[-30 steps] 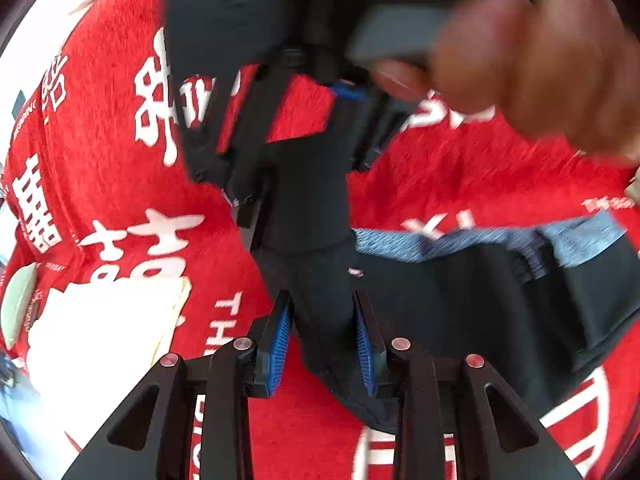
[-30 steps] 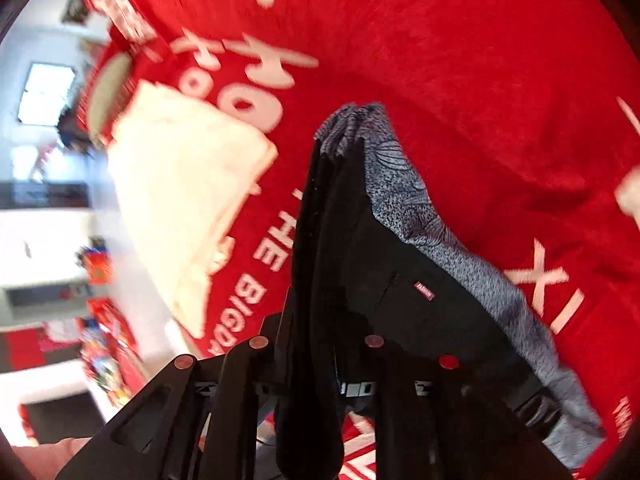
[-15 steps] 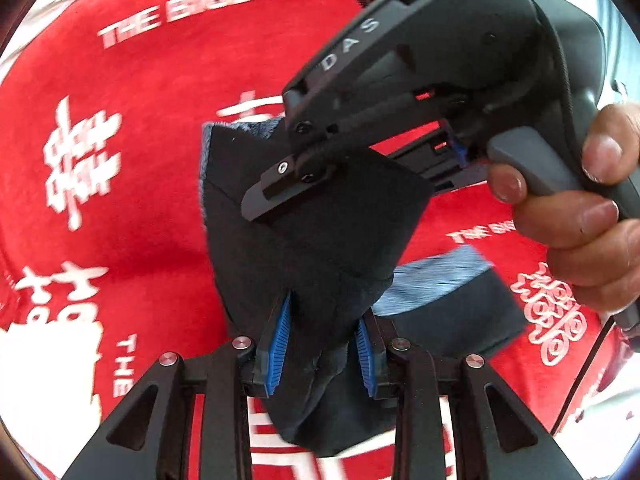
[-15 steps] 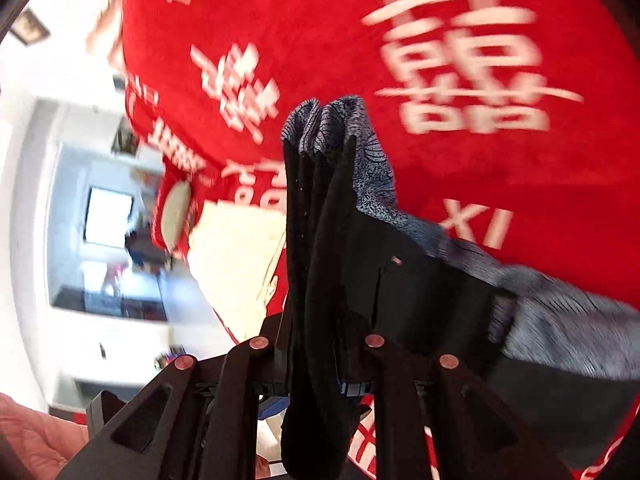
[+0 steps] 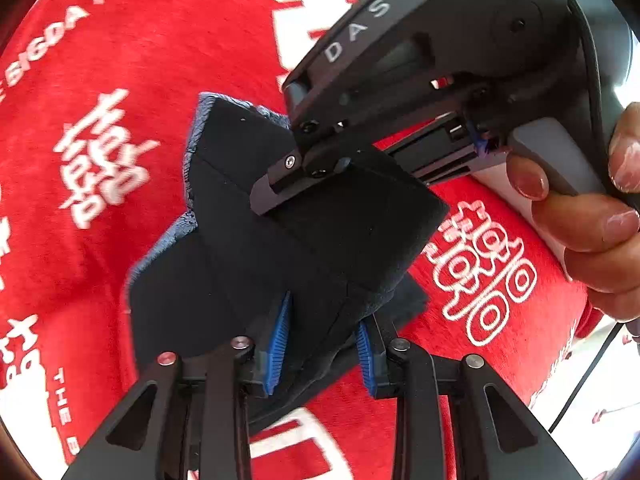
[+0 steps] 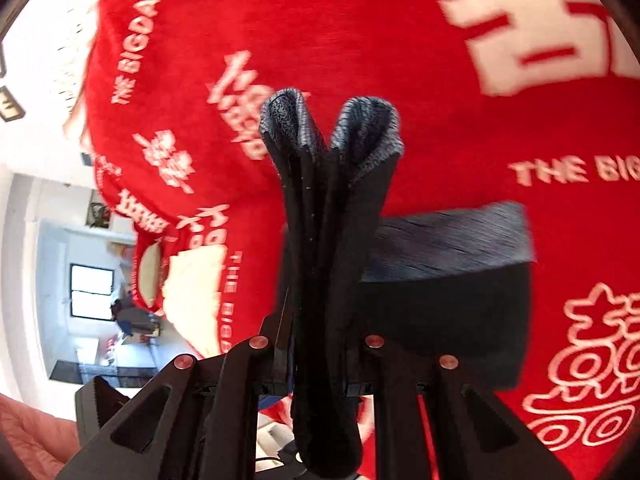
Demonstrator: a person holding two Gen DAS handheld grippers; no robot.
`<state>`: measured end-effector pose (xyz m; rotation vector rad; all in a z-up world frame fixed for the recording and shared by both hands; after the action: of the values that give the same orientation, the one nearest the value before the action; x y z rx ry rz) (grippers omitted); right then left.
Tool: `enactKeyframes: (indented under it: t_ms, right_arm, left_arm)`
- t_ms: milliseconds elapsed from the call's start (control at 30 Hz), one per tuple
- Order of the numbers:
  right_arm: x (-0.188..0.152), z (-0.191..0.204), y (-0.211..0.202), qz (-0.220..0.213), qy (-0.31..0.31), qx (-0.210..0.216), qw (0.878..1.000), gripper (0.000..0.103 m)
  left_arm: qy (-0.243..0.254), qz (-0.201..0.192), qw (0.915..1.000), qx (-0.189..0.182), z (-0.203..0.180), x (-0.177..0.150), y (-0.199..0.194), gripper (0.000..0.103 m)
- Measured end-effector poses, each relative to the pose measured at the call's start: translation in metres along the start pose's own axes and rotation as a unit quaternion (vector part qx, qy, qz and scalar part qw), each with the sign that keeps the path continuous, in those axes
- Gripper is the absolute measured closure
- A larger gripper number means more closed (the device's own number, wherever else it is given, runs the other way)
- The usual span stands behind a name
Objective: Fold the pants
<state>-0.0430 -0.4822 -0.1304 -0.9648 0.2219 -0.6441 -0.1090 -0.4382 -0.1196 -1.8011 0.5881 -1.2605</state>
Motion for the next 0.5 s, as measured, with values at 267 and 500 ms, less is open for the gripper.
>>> enactKeyframes:
  t_ms: [267,500]
  right_arm:
    - [-0.021,-0.078,0.037,0.023,0.059,-0.022,0.998,0.085]
    - [-0.026,-0.102,0.035,0.019,0.053,-0.054,0.997,0.078]
  left_arm:
    - [0.018,0.069,0.9974,0.011,-0.023,-0.032,0.055,0.071]
    - [0.038,0.088,0.9952,0.022,-0.027,-0.037,0.059,0.051]
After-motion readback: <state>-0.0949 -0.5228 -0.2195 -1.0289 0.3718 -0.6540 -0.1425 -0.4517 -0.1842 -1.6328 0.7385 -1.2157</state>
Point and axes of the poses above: each gripper's, at about its wrist camera, not at the fingertips, and y roughly the way its jaws point, z to its left, x to its top, the point moved 10 cm from there along y, roughly the way its jaws point, and after that the axes turned 10 degrees about -x, right-handed, at the moved point
